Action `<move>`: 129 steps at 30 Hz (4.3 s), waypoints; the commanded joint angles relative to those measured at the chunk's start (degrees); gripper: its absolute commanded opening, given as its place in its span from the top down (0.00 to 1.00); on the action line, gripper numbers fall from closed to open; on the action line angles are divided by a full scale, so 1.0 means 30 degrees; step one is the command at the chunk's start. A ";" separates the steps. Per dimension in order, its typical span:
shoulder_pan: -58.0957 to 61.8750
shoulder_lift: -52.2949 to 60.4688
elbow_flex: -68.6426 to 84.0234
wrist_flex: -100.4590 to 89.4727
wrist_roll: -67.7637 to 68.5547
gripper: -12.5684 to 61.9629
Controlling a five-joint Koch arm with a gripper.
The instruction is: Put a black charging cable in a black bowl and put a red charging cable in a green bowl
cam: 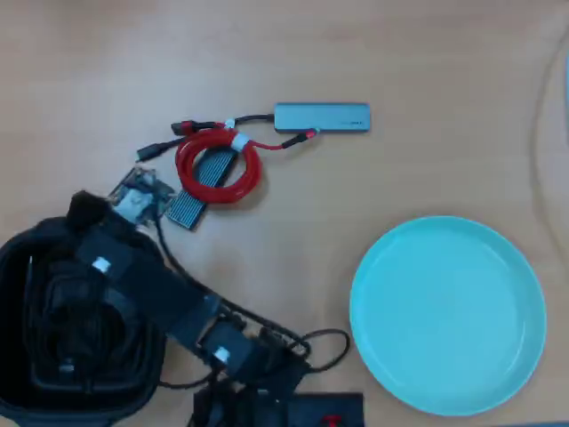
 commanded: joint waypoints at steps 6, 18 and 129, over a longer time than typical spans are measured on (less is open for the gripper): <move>0.4365 0.2578 0.0146 0.1787 0.0264 0.13; 0.7734 -0.2314 0.1260 0.1348 0.0264 0.13; 2.3789 0.9521 0.4189 -0.4717 -0.1846 0.91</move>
